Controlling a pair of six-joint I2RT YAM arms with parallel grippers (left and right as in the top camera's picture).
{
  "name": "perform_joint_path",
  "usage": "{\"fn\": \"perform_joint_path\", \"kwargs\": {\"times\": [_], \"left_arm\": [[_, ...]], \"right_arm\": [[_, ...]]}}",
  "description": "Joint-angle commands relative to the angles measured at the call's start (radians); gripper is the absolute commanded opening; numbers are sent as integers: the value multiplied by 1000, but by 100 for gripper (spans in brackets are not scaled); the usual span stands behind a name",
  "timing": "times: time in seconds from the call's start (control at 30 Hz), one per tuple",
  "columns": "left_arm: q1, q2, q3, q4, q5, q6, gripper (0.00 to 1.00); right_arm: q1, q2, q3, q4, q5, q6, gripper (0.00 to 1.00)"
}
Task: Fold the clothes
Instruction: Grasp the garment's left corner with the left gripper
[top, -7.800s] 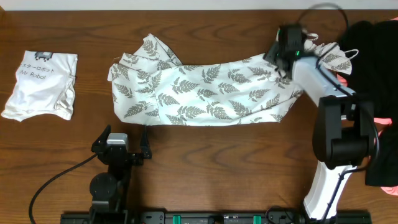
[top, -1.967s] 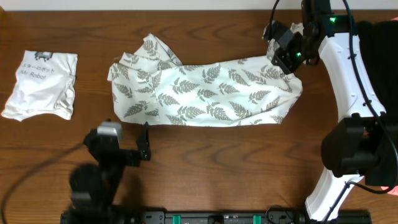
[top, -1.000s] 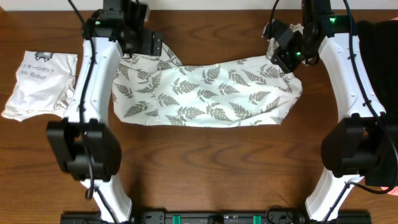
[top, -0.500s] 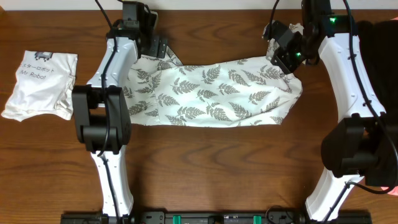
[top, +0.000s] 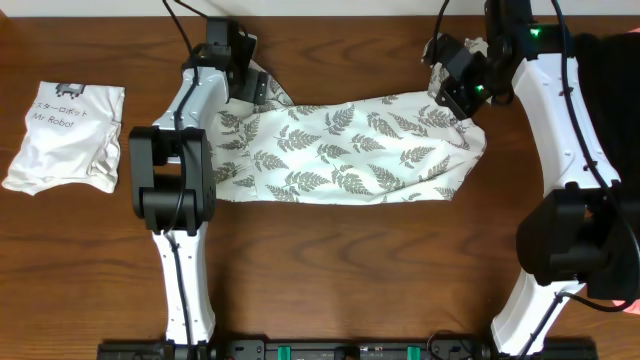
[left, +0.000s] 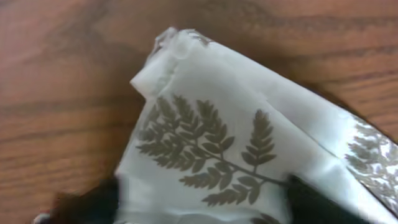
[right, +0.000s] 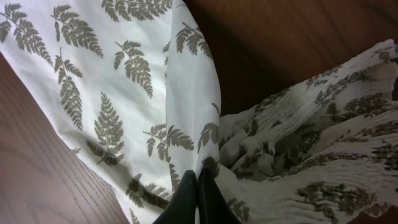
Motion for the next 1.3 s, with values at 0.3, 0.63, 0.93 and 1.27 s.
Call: {"fn": "perform_joint_path", "kwargs": {"times": [0.3,0.63,0.93,1.27], "left_arm": [[4,14,14,11,-15,14,54],[64,15,14,91,105,64,76],[93,47,14,86,277,77,98],[93,56,11,67,383,77,93]], "right_arm": [[10,-14,1,-1,-18,8,1],[10,-14,1,-1,-18,8,1],[10,-14,1,0,-18,8,1],[10,-14,1,6,-19,9,1]]}}
